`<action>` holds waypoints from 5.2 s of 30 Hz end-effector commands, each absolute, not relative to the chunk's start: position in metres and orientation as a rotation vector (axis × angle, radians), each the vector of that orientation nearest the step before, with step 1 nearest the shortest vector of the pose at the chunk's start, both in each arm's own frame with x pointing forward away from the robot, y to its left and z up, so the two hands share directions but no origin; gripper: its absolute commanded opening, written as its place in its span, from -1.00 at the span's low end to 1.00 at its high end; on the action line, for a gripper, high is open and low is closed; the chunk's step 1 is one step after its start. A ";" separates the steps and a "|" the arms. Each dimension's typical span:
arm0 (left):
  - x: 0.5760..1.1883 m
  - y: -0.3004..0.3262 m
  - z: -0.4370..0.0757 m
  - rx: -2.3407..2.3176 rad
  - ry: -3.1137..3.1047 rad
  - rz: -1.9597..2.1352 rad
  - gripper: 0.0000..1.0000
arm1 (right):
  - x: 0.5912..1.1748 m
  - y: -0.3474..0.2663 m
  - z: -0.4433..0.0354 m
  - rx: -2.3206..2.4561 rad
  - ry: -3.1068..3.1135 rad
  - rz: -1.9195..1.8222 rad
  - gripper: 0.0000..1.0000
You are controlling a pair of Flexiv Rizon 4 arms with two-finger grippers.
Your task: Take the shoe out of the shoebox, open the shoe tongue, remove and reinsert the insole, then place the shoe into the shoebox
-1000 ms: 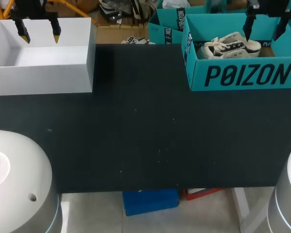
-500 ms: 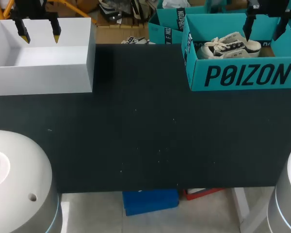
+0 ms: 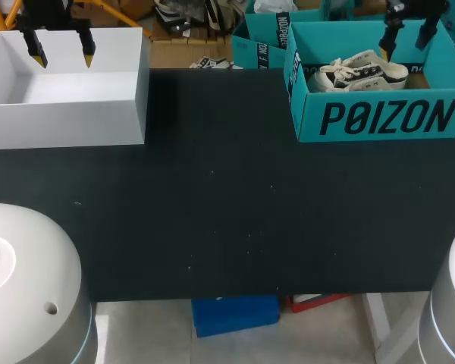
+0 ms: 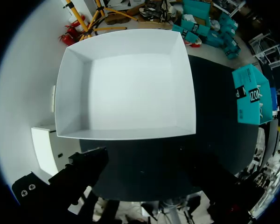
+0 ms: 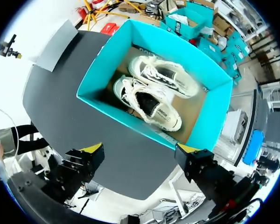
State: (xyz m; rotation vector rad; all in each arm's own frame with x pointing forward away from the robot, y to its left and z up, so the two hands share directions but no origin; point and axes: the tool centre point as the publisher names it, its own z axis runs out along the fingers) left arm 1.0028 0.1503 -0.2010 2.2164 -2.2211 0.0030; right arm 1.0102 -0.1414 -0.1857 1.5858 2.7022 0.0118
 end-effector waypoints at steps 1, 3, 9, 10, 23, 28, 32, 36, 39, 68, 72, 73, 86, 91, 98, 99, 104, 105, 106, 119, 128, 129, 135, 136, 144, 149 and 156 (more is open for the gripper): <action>1.002 0.150 -0.200 2.218 -2.220 -0.002 1.00 | 1.005 -0.143 -0.176 0.499 3.107 0.008 1.00; 1.002 0.150 -0.200 2.218 -2.220 -0.002 1.00 | 1.002 -0.145 -0.172 0.311 3.161 0.022 1.00; 1.002 0.150 -0.200 2.218 -2.220 -0.002 1.00 | 0.987 -0.150 -0.166 -0.138 3.210 -0.056 1.00; 1.002 0.150 -0.200 2.218 -2.220 -0.002 1.00 | 0.987 -0.150 -0.166 -0.138 3.210 -0.056 1.00; 1.002 0.150 -0.200 2.218 -2.220 -0.002 1.00 | 0.987 -0.150 -0.166 -0.138 3.210 -0.056 1.00; 1.002 0.150 -0.200 2.218 -2.220 -0.002 1.00 | 0.987 -0.150 -0.166 -0.138 3.210 -0.056 1.00; 1.002 0.150 -0.200 2.218 -2.220 -0.002 1.00 | 0.991 -0.147 -0.168 -0.199 3.203 -0.058 1.00; 1.002 0.150 -0.200 2.218 -2.220 -0.002 1.00 | 1.002 -0.143 -0.174 -0.263 3.207 -0.063 1.00; 1.002 0.150 -0.200 2.218 -2.220 -0.002 1.00 | 1.011 -0.141 -0.178 -0.277 3.204 -0.056 1.00; 1.002 0.150 -0.200 2.218 -2.220 -0.002 1.00 | 1.096 -0.139 -0.267 -0.151 3.130 -0.066 -0.05; 1.002 0.150 -0.200 2.218 -2.220 -0.002 1.00 | 1.102 -0.143 -0.284 -0.143 3.124 -0.069 -0.09; 1.002 0.150 -0.200 2.218 -2.220 -0.002 1.00 | 1.103 -0.145 -0.288 -0.140 3.124 -0.070 -0.14; 1.002 0.150 -0.200 2.218 -2.220 -0.002 1.00 | 1.130 -0.154 -0.328 -0.144 3.127 -0.039 -0.14; 1.002 0.150 -0.200 2.218 -2.220 -0.002 1.00 | 1.133 -0.154 -0.340 -0.143 3.138 -0.025 -0.18; 1.002 0.150 -0.200 2.218 -2.220 -0.002 1.00 | 1.131 -0.155 -0.358 -0.133 3.161 -0.009 -0.18; 1.002 0.150 -0.200 2.218 -2.220 -0.002 1.00 | 1.132 -0.154 -0.362 -0.132 3.164 -0.006 -0.18; 1.002 0.150 -0.200 2.218 -2.220 -0.002 1.00 | 1.133 -0.152 -0.376 -0.122 3.174 0.017 -0.19; 1.002 0.150 -0.200 2.218 -2.220 -0.002 1.00 | 1.133 -0.151 -0.381 -0.120 3.179 0.022 -0.20; 1.002 0.150 -0.200 2.218 -2.220 -0.002 1.00 | 1.133 -0.151 -0.384 -0.120 3.182 0.024 -0.21; 1.002 0.150 -0.200 2.218 -2.220 -0.002 1.00 | 1.140 -0.148 -0.408 -0.110 3.192 0.046 -1.00; 1.002 0.150 -0.200 2.218 -2.220 -0.002 1.00 | 1.137 -0.150 -0.394 -0.116 3.214 0.041 -1.00; 1.002 0.150 -0.200 2.218 -2.220 -0.002 1.00 | 1.136 -0.150 -0.391 -0.118 3.218 0.041 -1.00; 1.002 0.150 -0.200 2.218 -2.220 -0.002 1.00 | 1.133 -0.151 -0.367 -0.142 3.231 0.065 -1.00; 1.002 0.150 -0.200 2.218 -2.220 -0.002 1.00 | 1.133 -0.151 -0.362 -0.147 3.231 0.060 -1.00; 1.002 0.150 -0.200 2.218 -2.220 -0.002 1.00 | 1.138 -0.162 -0.319 -0.144 3.203 -0.009 -1.00; 1.002 0.150 -0.200 2.218 -2.220 -0.002 1.00 | 1.140 -0.167 -0.287 -0.132 3.181 -0.073 -1.00; 1.002 0.150 -0.200 2.218 -2.220 -0.002 1.00 | 1.135 -0.160 -0.237 -0.102 3.137 -0.170 -1.00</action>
